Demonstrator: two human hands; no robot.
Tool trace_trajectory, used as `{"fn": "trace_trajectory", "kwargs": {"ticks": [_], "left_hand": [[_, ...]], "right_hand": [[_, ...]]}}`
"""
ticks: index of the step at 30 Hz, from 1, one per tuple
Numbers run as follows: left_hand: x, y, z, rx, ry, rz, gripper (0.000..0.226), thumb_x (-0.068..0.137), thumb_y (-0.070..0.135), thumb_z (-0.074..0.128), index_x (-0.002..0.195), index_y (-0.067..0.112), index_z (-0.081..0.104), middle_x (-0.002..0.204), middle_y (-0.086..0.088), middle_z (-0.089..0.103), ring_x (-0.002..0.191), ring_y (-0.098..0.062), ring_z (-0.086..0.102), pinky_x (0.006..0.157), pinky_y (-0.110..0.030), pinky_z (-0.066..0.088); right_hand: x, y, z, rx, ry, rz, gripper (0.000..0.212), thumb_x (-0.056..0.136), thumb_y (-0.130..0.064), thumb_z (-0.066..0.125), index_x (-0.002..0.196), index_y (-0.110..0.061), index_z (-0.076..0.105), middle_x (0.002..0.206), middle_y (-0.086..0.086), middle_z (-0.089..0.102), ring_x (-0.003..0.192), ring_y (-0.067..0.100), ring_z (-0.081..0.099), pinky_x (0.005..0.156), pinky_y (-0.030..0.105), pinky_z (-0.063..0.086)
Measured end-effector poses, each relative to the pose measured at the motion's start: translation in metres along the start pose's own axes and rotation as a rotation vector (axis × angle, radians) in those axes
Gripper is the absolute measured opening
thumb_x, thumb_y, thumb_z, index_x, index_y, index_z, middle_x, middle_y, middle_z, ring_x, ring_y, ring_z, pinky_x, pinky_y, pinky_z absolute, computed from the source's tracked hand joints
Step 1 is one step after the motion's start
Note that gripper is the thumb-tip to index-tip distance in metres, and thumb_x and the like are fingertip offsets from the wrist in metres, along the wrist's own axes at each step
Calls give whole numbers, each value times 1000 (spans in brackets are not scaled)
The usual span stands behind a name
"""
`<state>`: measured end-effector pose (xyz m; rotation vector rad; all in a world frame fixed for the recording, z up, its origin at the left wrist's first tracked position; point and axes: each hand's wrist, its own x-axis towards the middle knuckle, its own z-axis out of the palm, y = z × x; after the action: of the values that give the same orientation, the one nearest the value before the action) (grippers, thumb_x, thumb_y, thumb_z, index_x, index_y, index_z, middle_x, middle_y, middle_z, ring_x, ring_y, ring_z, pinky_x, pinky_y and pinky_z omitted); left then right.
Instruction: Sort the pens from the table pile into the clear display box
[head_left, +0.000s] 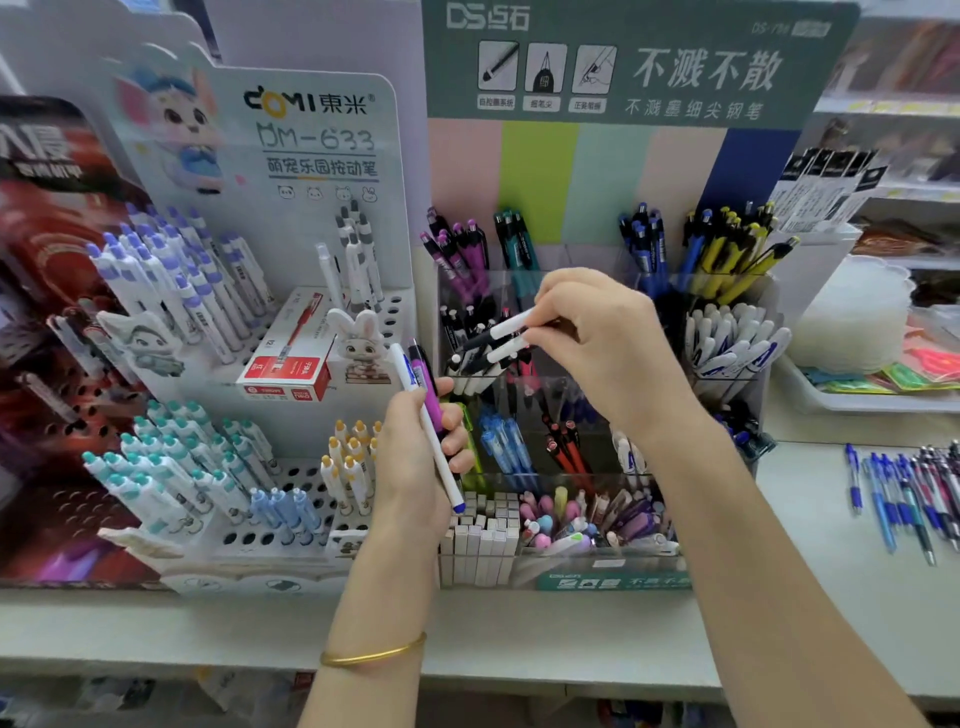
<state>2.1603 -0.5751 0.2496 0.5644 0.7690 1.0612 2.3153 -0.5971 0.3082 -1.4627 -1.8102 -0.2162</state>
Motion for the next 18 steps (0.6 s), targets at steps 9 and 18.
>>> {"fn": "trace_trajectory", "kwargs": {"ticks": [9,18], "left_hand": [[2,9,-13,-16,-141,-34,32,96,16,28,104,6,57,61,0,47,48,-9,37,39,-19,30],[5,15,-19,29,-191,-30,33,98,13,29,109,5,59,64,0,48,50,-8,40,42,-19,35]], "right_hand": [[62,-18,40,-233,-519,30,19,93,-9,54,112,-5,56,109,11,61,99,27,56,85,36,44],[42,-20,61,-12,-262,191,30,90,-18,65,113,-6,50,104,6,57,85,19,55,76,31,47]]}}
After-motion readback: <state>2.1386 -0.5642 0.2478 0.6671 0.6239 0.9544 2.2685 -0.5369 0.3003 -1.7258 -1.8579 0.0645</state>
